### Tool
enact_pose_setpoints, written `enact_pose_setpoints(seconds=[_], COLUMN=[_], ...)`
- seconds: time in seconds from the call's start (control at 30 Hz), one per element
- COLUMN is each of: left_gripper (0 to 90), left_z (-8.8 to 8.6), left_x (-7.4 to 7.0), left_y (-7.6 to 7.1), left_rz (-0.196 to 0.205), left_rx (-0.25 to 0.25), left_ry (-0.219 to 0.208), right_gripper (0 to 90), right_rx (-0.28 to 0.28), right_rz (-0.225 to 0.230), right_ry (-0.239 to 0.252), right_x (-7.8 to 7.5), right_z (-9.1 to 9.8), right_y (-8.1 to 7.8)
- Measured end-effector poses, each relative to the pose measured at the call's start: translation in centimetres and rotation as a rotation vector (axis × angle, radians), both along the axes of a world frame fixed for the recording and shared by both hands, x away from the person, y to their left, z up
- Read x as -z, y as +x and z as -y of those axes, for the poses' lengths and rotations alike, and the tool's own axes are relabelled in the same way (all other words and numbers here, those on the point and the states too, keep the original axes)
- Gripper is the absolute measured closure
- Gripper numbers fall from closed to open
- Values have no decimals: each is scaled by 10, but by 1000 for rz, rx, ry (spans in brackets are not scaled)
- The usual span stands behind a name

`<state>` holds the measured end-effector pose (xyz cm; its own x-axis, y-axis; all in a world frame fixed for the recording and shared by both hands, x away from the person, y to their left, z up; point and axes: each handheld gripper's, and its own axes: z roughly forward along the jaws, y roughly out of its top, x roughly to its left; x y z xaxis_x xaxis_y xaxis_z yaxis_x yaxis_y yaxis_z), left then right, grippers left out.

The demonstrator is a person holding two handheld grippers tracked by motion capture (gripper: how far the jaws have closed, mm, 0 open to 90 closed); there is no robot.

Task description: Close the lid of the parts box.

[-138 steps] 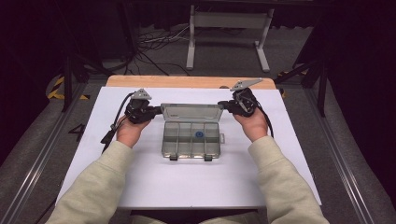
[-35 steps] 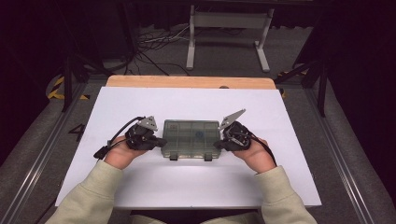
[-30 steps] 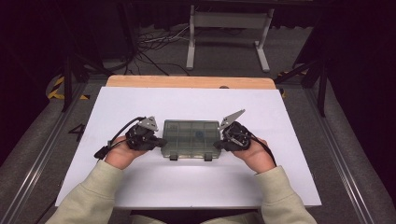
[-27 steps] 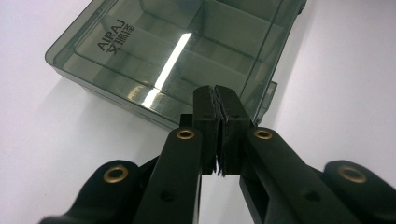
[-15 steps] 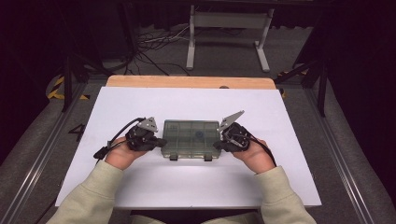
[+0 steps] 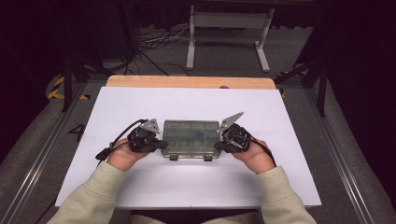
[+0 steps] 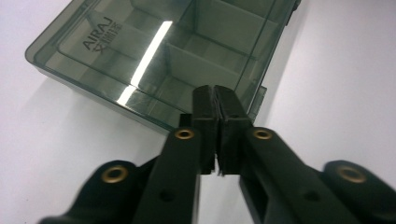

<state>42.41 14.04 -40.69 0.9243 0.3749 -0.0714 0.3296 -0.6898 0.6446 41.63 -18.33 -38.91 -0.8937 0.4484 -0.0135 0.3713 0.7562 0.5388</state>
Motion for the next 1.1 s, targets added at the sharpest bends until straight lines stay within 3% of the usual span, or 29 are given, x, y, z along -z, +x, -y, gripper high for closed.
enact_pose_setpoints(seconds=[0.13, 0.27, 0.4, 0.53, 0.63, 0.77, 0.9, 1.1], left_gripper=[855, 787, 617, 479, 406, 257, 192, 77], left_z=[-3, -6, -10, -13, -18, -22, -30, -38], left_x=[-3, -8, -11, -12, -14, -15, -15, -13], left_y=[-3, -7, -9, -11, -15, -18, -24, -31], left_rz=[15, 45, 52, 61, 76, 96, 125, 181], left_rx=[-6, -24, -50, -56, -75, -100, -125, -151], left_ry=[-45, -89, -134, -163, -219, -260, -319, -361], right_gripper=[838, 748, 591, 489, 417, 322, 210, 112], right_rx=[3, 16, 39, 47, 43, 28, 30, 56], right_rz=[16, 41, 74, 92, 111, 148, 211, 283], right_ry=[27, 76, 116, 163, 184, 211, 265, 354], right_x=[-3, -11, -17, -22, -25, -26, -26, -29], right_z=[3, 7, 10, 14, 15, 16, 19, 29], right_y=[-1, -5, -9, -12, -15, -21, -28, -35])
